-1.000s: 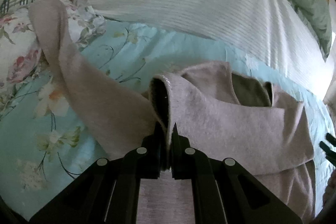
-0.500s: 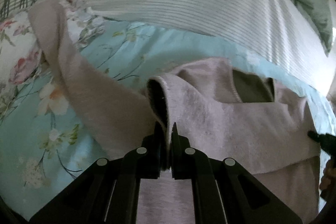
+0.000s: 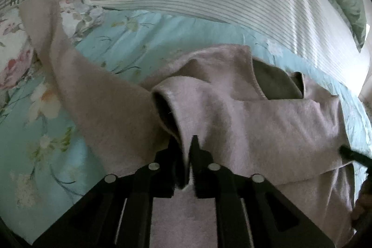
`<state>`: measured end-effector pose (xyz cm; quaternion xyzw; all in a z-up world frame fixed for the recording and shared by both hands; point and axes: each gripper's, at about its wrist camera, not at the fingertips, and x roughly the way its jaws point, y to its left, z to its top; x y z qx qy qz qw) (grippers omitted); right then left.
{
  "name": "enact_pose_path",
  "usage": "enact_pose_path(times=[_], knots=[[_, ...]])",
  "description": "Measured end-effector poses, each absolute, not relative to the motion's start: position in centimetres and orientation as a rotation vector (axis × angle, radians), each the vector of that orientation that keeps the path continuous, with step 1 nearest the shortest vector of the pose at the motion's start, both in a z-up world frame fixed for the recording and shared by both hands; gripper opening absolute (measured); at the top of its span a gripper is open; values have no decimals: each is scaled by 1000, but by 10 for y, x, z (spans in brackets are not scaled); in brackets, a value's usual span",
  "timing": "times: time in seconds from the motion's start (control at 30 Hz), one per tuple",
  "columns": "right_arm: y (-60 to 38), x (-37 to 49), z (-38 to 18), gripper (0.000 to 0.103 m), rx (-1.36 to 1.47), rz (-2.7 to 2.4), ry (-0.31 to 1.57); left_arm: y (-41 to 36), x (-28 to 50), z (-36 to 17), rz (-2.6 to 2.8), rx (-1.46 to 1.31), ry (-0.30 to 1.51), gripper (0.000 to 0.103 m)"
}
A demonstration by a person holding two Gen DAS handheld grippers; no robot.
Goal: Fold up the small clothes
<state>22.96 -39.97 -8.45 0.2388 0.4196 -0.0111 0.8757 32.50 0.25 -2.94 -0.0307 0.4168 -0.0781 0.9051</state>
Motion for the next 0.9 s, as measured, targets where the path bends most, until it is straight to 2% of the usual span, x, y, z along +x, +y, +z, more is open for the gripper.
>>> enact_pose_path(times=[0.07, 0.17, 0.23, 0.3, 0.33, 0.43, 0.5, 0.6, 0.8, 0.87, 0.9], knots=[[-411, 222, -89, 33, 576, -27, 844, 17, 322, -25, -136, -70, 850, 20], [-412, 203, -75, 35, 615, -47, 818, 60, 328, -17, -38, -102, 838, 35], [-397, 186, -58, 39, 630, 39, 769, 88, 338, -12, 3, -155, 847, 44], [-380, 178, -46, 51, 621, 89, 757, 112, 352, -6, 39, -192, 847, 51], [-371, 171, -40, 52, 617, 123, 748, 121, 360, -3, 58, -193, 841, 59], [-348, 156, -33, 55, 609, 201, 742, 143, 389, 5, 116, -177, 817, 73], [-338, 148, -32, 55, 610, 231, 748, 155, 411, 9, 153, -173, 815, 79], [-326, 143, -36, 56, 612, 251, 773, 173, 457, 13, 204, -190, 823, 81], [-324, 144, -45, 56, 618, 231, 814, 200, 528, 14, 366, -142, 809, 80], [-325, 144, -44, 56, 618, 224, 819, 208, 542, 14, 392, -148, 806, 58], [-325, 146, -45, 56, 612, 223, 824, 213, 549, 15, 387, -154, 812, 19]])
